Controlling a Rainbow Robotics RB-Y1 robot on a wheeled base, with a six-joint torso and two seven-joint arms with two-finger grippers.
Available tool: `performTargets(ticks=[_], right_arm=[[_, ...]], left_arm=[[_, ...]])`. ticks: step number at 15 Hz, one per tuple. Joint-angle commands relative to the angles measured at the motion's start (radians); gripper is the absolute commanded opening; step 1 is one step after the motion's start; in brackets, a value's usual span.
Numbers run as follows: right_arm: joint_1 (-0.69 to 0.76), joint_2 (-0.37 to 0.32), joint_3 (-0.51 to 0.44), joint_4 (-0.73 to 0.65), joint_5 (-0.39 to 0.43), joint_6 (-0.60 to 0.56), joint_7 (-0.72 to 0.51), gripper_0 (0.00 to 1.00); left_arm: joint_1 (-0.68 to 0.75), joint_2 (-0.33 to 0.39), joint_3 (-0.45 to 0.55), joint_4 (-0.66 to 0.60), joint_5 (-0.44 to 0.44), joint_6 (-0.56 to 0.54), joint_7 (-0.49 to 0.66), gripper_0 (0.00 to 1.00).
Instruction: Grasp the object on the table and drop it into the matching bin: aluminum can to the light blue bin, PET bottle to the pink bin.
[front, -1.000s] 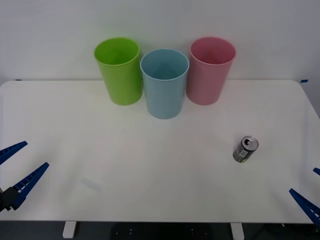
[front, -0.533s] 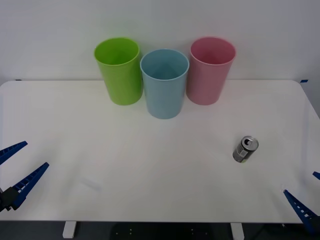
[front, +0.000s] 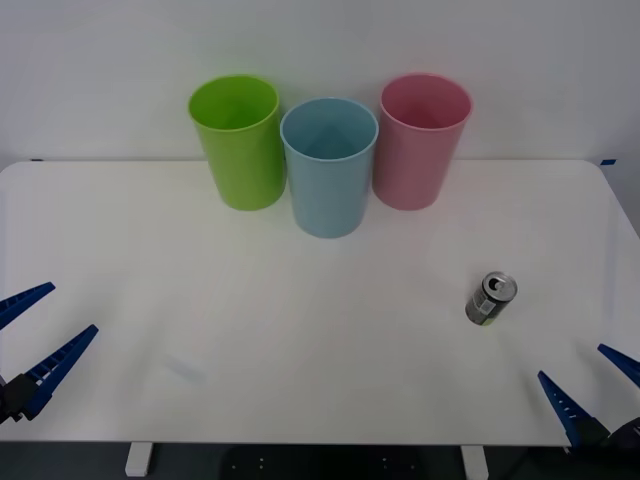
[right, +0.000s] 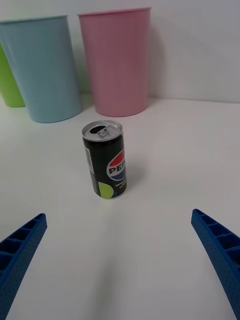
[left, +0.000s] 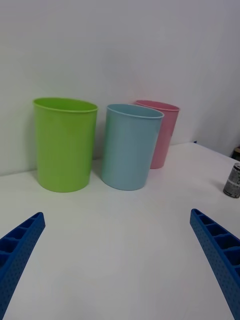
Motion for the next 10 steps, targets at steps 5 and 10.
performTargets(ticks=[5, 10], right_arm=[[-0.184, 0.035, 0.025, 0.215, 0.024, -0.018, 0.04, 1.0], [-0.241, 0.073, 0.056, 0.22, 0.052, 0.052, 0.063, 1.0]], left_arm=[[0.0, 0.0, 0.0, 0.0, 0.0, 0.0, 0.0, 1.0], [0.0, 0.0, 0.0, 0.0, 0.0, 0.0, 0.0, 1.0]])
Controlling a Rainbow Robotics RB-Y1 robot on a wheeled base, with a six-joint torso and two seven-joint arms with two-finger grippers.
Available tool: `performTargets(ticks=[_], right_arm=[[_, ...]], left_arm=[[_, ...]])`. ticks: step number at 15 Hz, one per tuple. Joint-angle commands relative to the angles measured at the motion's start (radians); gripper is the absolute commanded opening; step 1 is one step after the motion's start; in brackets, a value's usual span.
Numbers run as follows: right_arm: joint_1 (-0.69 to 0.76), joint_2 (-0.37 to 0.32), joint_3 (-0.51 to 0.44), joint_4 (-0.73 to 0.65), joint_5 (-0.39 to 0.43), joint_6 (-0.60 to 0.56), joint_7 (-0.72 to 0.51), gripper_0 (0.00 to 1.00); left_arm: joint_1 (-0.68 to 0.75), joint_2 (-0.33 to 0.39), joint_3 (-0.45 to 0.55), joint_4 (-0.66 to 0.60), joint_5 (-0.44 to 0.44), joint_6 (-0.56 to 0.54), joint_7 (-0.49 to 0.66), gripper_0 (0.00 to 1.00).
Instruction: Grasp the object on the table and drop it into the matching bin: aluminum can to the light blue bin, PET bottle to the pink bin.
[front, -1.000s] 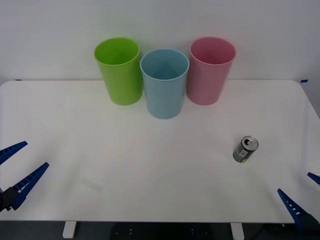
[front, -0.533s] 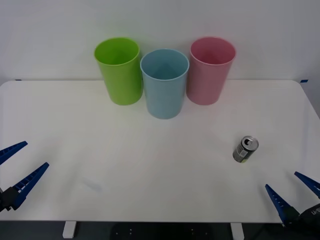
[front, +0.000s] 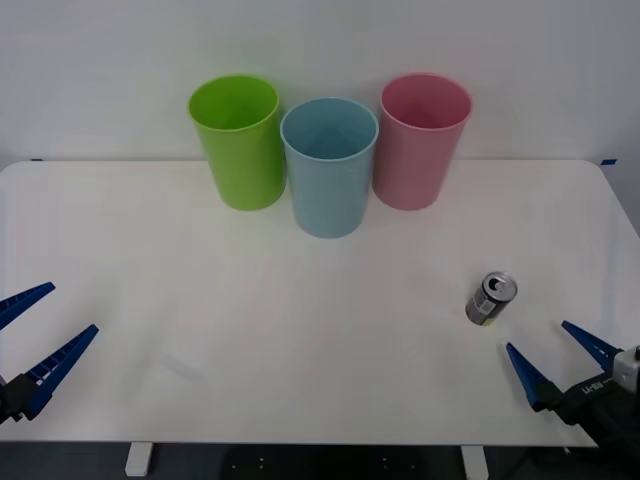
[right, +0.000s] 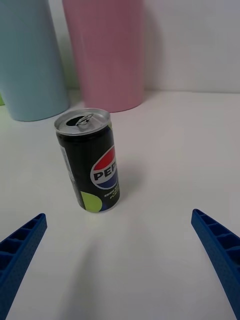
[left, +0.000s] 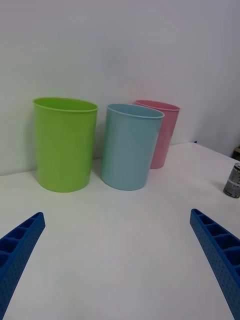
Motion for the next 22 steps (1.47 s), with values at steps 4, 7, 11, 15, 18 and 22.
performTargets(ticks=[4, 7, 11, 15, 18, 22], right_arm=[[-0.052, 0.014, 0.068, 0.0, 0.002, 0.084, 0.023, 1.0], [-0.075, 0.016, 0.098, 0.0, 0.004, 0.121, 0.027, 1.0], [-0.102, 0.025, 0.127, 0.0, 0.004, 0.17, 0.033, 1.0], [-0.138, 0.04, 0.16, 0.0, 0.004, 0.237, 0.04, 1.0], [-0.162, 0.043, 0.19, 0.0, 0.007, 0.297, 0.04, 1.0], [-0.177, 0.042, 0.206, 0.0, 0.005, 0.335, 0.04, 1.0]], left_arm=[[0.0, 0.0, 0.0, 0.0, 0.0, 0.0, 0.0, 1.0], [0.0, 0.0, 0.0, 0.0, 0.0, 0.0, 0.0, 1.0], [0.0, 0.0, 0.0, 0.0, 0.0, 0.0, 0.0, 1.0], [0.0, 0.0, 0.0, 0.0, 0.0, 0.0, 0.0, 1.0], [0.0, 0.0, 0.0, 0.0, 0.0, 0.0, 0.0, 1.0], [0.0, 0.0, 0.0, 0.0, 0.0, 0.0, 0.0, 1.0]])
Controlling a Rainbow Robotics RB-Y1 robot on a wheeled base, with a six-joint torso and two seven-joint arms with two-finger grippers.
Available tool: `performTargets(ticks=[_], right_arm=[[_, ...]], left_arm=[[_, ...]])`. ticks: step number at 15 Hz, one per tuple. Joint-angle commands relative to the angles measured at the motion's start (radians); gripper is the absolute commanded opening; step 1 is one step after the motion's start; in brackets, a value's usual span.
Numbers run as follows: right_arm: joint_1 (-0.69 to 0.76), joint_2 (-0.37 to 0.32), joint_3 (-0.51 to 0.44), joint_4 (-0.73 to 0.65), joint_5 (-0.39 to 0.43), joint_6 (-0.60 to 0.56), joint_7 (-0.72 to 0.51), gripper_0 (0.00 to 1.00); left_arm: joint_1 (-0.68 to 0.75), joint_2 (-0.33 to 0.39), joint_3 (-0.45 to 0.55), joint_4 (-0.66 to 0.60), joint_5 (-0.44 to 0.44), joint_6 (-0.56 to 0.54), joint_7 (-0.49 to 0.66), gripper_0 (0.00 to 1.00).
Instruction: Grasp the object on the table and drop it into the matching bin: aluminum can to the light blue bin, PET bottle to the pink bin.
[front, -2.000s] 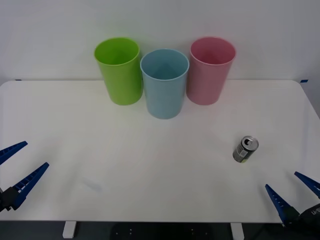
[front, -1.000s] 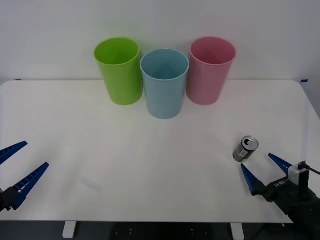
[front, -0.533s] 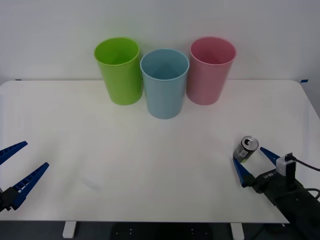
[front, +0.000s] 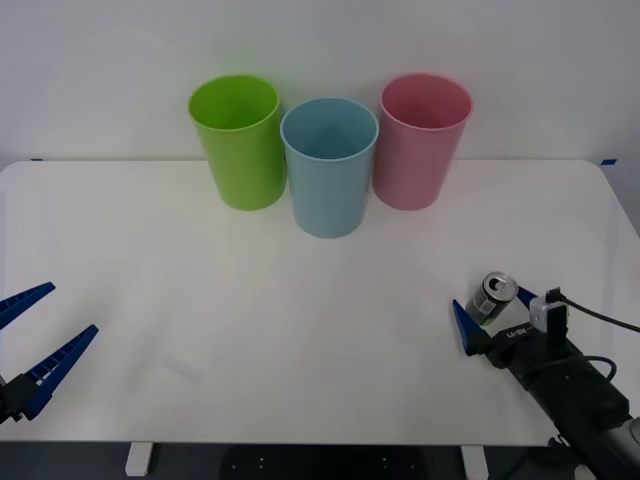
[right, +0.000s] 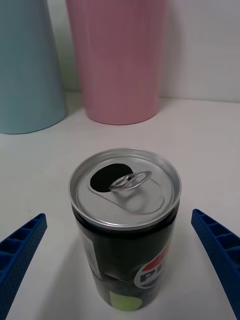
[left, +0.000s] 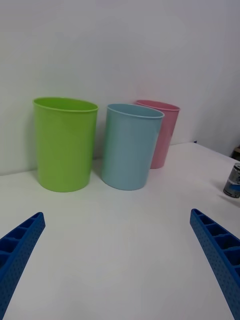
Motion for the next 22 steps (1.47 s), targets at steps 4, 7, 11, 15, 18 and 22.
performTargets(ticks=[4, 7, 11, 15, 18, 22], right_arm=[[-0.005, 0.001, 0.009, 0.0, -0.001, 0.021, 0.001, 1.0], [-0.005, 0.004, 0.011, 0.0, -0.001, 0.019, 0.003, 0.0], [-0.005, 0.004, 0.009, 0.0, -0.004, 0.018, 0.003, 0.0], [-0.005, 0.005, 0.0, 0.0, -0.03, -0.002, 0.004, 0.0], [-0.005, 0.005, -0.026, 0.0, -0.058, -0.034, 0.004, 0.0], [-0.004, 0.005, -0.083, -0.002, -0.078, -0.125, -0.017, 0.0]], left_arm=[[0.0, 0.0, 0.0, 0.0, 0.0, 0.0, 0.0, 1.0], [0.0, 0.0, 0.0, 0.0, 0.0, 0.0, 0.0, 1.0], [0.0, 0.0, 0.0, 0.0, 0.0, 0.0, 0.0, 1.0], [0.0, 0.0, 0.0, 0.0, 0.0, 0.0, 0.0, 1.0], [0.0, 0.0, 0.0, 0.0, 0.0, 0.0, 0.0, 1.0], [0.0, 0.0, 0.0, 0.0, 0.0, 0.0, 0.0, 1.0]])
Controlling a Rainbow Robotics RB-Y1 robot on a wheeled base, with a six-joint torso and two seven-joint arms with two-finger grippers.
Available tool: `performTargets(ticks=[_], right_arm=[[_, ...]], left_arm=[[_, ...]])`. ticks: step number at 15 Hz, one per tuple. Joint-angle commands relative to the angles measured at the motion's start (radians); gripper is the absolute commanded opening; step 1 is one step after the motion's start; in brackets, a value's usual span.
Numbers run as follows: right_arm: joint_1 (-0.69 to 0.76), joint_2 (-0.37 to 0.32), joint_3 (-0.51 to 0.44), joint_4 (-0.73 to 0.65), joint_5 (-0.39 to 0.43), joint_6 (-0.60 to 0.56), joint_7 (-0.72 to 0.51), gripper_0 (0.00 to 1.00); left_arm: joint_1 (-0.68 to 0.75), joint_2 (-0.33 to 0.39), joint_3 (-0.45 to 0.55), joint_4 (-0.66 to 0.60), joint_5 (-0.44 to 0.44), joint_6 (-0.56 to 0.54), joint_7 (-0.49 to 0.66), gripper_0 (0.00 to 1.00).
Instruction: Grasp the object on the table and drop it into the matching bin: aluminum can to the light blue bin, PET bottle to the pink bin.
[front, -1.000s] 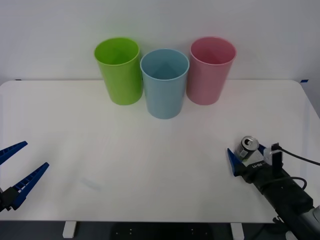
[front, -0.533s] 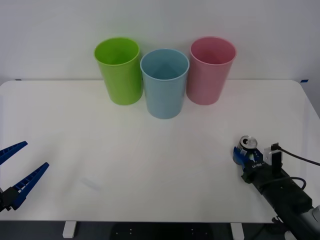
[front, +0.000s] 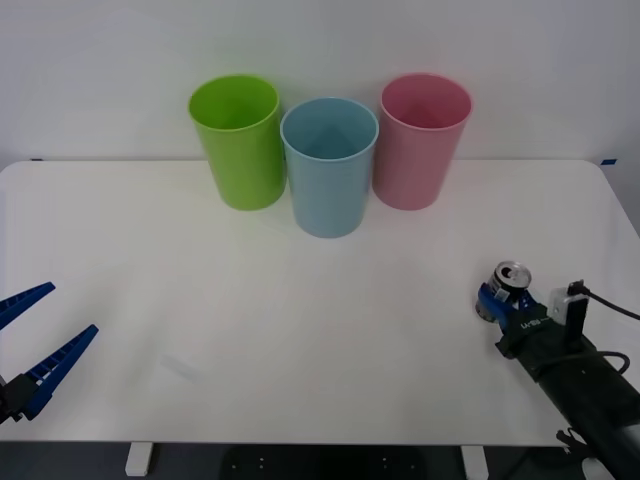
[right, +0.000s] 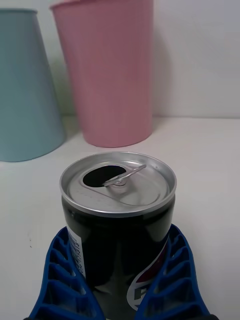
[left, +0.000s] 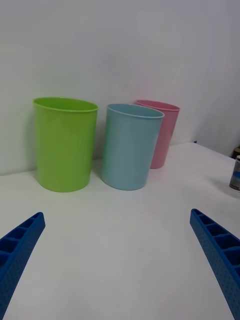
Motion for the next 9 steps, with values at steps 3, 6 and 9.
performTargets(ticks=[3, 6, 9], right_arm=[[0.0, 0.0, -0.062, -0.023, -0.008, -0.106, -0.036, 0.0], [0.0, -0.005, -0.076, -0.086, 0.01, -0.159, -0.131, 0.0], [-0.001, -0.009, -0.078, -0.175, 0.067, -0.175, -0.253, 0.0]], left_arm=[[0.0, 0.0, 0.0, 0.0, 0.0, 0.0, 0.0, 1.0], [0.0, 0.0, 0.0, 0.0, 0.0, 0.0, 0.0, 1.0], [0.0, 0.0, 0.0, 0.0, 0.0, 0.0, 0.0, 1.0]])
